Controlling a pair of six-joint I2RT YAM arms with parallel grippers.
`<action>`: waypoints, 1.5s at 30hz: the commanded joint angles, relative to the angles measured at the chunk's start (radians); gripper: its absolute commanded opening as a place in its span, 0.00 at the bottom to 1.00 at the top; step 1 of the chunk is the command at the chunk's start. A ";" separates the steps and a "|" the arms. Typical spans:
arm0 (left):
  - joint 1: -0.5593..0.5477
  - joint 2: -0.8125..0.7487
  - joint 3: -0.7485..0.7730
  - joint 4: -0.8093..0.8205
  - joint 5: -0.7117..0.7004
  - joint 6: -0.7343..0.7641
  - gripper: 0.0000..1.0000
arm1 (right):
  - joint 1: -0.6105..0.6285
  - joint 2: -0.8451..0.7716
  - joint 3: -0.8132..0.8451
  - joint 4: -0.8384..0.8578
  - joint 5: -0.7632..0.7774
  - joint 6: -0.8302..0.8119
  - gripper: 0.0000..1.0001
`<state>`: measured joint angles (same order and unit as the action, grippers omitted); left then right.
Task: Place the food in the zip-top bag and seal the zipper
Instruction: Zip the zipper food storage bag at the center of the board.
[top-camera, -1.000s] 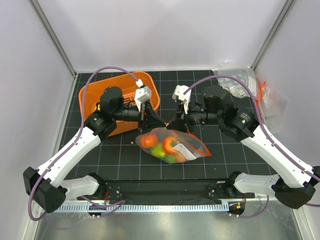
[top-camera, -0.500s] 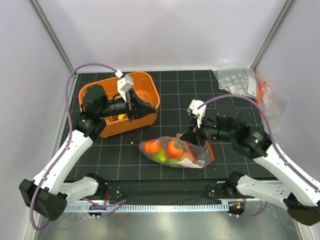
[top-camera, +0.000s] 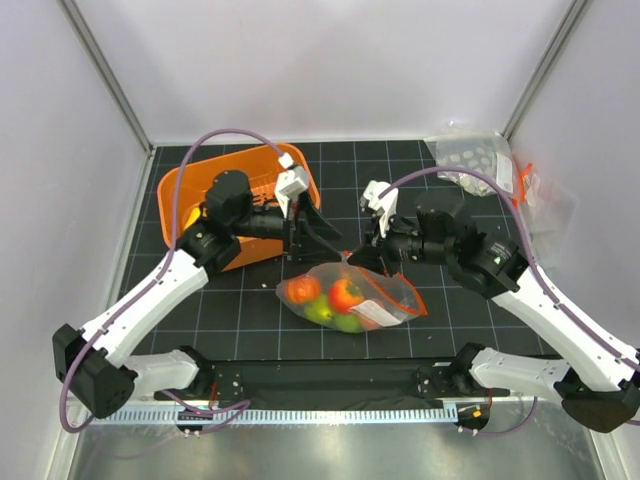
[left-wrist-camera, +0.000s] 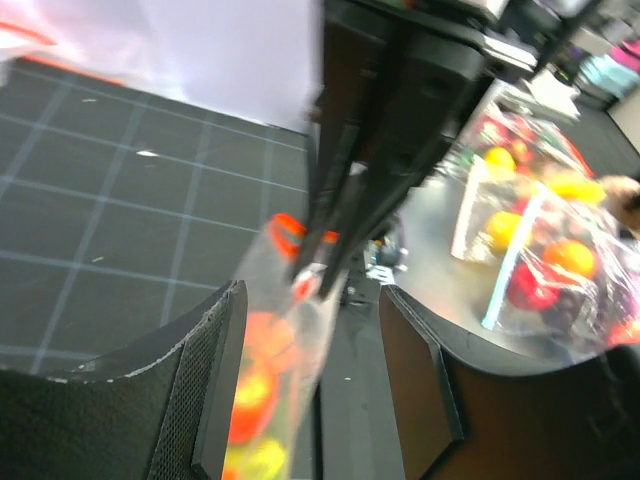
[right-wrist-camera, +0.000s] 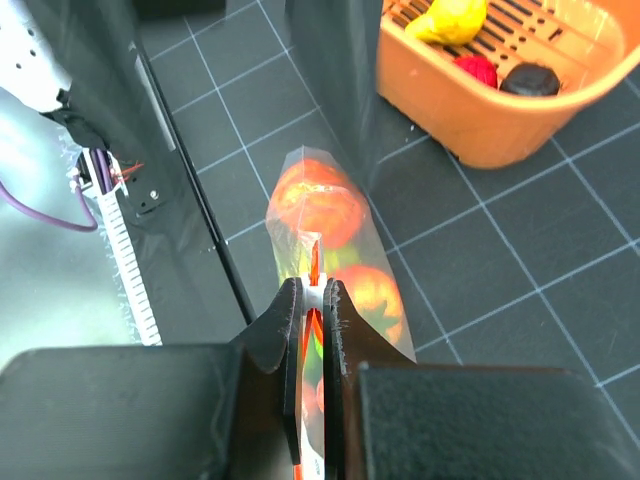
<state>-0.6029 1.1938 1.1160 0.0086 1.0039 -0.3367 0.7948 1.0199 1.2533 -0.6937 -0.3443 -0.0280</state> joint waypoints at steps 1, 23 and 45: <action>-0.055 0.020 0.048 0.014 0.024 0.031 0.59 | 0.001 0.014 0.089 0.045 -0.030 -0.023 0.01; -0.084 0.032 0.042 -0.107 -0.065 0.160 0.16 | 0.001 0.014 0.115 0.080 -0.044 -0.009 0.01; 0.069 -0.019 0.010 0.080 -0.018 -0.040 0.00 | 0.001 -0.104 -0.060 0.065 0.022 0.002 0.01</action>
<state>-0.6212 1.2362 1.1439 -0.0956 0.9539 -0.2543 0.7929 0.9661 1.2209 -0.6140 -0.3405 -0.0383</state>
